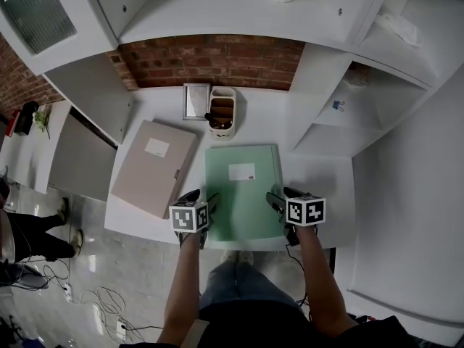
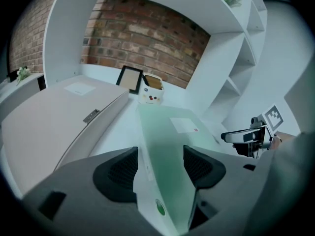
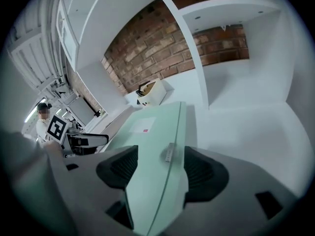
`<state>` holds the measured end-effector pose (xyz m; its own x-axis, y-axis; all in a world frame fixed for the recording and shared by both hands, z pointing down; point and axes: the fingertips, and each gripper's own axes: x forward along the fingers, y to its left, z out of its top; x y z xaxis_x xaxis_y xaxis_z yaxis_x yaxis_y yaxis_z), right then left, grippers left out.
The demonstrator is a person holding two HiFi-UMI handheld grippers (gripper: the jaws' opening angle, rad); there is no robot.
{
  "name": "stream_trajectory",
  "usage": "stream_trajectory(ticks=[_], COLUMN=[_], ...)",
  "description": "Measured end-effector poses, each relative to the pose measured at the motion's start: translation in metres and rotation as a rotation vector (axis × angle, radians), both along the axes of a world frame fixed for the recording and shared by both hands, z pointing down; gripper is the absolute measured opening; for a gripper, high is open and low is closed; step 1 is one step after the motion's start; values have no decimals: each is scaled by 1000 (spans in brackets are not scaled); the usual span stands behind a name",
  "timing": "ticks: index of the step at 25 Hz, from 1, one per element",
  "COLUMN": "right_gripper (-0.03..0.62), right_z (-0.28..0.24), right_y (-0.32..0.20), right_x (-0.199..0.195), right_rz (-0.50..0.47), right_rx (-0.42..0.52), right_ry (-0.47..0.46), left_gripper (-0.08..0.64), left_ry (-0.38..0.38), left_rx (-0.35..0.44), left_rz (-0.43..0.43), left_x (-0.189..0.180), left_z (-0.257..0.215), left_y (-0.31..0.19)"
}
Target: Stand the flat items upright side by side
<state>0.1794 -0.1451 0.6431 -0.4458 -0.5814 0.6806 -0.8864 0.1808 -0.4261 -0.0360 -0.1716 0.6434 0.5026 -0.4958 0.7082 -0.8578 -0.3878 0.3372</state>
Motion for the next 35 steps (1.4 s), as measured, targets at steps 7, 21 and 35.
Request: stream_trajectory(ticks=[7,21,35], right_gripper=[281,275,213], right_z=[21,37,-3], right_y=[-7,-11,-13], right_x=[1,-9,-7], right_rz=[-7,5,18], right_rx=[-75,-127,135], right_ry=[-34,-97,-94], left_gripper=[270,270,258], left_ry=[33,59,73], left_rx=[-122,-190,-49], left_rz=[39,67,63], left_x=[9,14,12], left_z=[21,31,2], left_y=[2,3,-1])
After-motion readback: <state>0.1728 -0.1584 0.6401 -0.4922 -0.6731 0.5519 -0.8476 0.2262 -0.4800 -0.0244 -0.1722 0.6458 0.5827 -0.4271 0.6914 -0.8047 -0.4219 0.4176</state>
